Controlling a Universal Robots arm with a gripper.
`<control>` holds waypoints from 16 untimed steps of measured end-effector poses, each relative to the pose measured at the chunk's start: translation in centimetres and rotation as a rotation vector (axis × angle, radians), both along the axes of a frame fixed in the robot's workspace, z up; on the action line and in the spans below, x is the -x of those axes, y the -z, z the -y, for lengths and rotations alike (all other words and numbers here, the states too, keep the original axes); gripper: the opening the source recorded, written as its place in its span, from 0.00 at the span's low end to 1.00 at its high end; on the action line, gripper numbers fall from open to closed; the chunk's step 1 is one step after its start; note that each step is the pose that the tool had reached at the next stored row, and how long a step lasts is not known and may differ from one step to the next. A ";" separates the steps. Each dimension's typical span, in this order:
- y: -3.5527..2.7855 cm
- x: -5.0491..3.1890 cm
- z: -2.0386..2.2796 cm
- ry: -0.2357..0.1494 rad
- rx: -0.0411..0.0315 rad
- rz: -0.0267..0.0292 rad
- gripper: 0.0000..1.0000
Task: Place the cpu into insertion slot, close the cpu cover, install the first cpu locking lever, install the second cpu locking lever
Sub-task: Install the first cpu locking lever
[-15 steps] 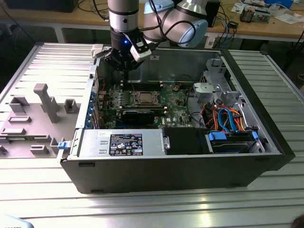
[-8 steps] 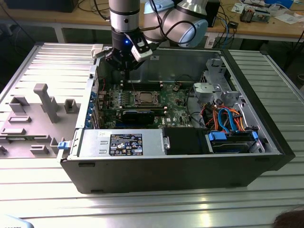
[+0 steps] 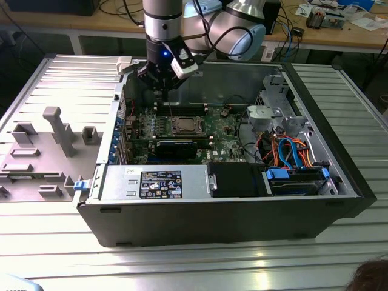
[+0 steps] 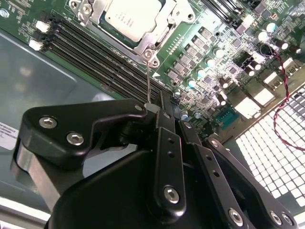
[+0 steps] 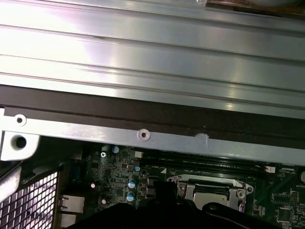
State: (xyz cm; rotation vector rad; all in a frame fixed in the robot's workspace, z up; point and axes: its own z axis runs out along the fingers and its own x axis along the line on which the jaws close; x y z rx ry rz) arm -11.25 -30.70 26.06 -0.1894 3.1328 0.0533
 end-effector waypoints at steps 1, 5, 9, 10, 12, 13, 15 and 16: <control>0.00 -0.07 0.00 0.000 0.0001 0.0000 0.11; 0.00 -0.44 0.00 0.000 0.0004 -0.0001 0.11; 0.00 -0.90 0.00 0.000 0.0003 0.0000 0.11; 0.00 -1.02 0.00 0.000 0.0004 0.0000 0.11; 0.00 -1.22 0.00 0.000 0.0004 0.0000 0.11; 0.00 -1.27 0.00 0.000 0.0004 0.0000 0.11; 0.00 -1.51 0.00 0.000 0.0006 0.0001 0.11; 0.00 -1.63 0.00 0.000 0.0008 0.0000 0.11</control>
